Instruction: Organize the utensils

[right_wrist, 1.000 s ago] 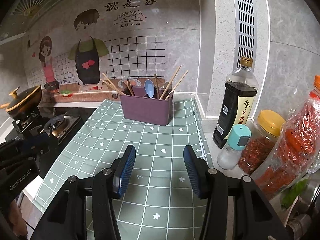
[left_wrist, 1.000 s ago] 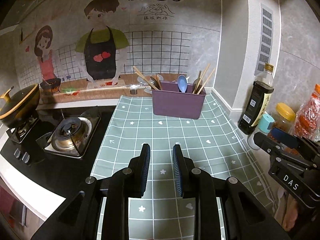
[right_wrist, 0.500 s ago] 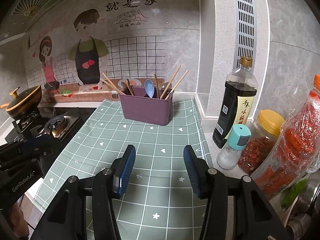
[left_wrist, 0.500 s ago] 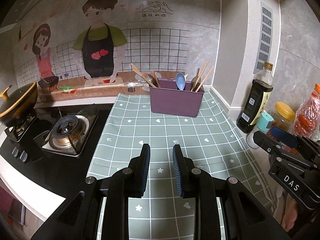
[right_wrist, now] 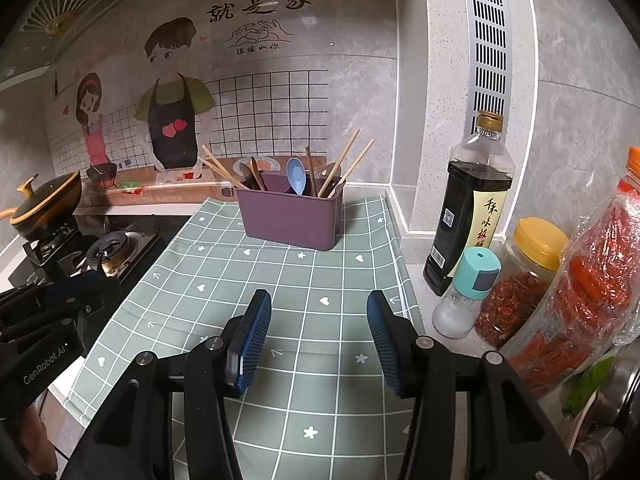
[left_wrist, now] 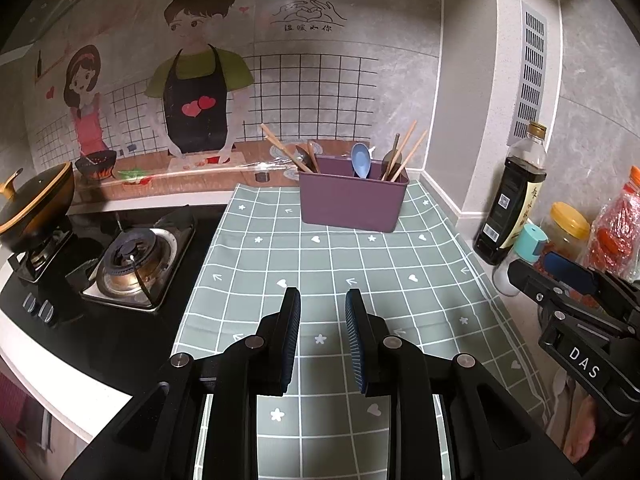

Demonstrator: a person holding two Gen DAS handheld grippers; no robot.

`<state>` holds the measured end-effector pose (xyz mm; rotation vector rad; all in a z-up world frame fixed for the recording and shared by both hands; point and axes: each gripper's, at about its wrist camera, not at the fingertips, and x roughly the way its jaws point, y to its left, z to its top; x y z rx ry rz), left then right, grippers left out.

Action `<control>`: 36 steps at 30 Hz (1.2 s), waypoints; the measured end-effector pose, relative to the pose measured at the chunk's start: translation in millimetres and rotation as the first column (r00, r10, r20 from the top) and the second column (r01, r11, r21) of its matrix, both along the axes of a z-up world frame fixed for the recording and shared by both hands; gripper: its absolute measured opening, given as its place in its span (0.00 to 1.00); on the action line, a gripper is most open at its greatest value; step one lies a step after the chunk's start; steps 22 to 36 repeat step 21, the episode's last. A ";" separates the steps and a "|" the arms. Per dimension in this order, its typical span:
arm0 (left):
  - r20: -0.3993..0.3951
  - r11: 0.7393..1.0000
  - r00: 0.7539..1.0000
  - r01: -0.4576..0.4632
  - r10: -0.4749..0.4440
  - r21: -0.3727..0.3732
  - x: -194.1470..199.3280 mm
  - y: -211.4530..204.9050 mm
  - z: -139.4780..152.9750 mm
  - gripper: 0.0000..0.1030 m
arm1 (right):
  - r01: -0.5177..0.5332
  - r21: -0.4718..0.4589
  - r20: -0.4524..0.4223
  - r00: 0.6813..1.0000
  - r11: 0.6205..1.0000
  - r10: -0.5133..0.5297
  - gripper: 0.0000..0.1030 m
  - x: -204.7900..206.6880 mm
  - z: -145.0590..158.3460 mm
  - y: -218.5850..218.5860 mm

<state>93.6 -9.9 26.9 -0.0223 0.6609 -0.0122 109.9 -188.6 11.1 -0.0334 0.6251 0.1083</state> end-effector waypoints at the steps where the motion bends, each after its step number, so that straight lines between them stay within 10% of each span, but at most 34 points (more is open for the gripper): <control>1: -0.001 1.000 1.000 -0.001 0.001 -0.001 0.2 0.1 -0.3 0.24 | 0.000 0.000 0.000 1.000 1.000 0.000 0.46 -0.3 0.0 -0.3; 36: -0.011 1.000 1.000 -0.010 0.010 -0.009 -3.6 5.6 -6.6 0.24 | 0.019 0.000 -0.007 1.000 1.000 -0.019 0.46 -1.3 -0.3 -1.2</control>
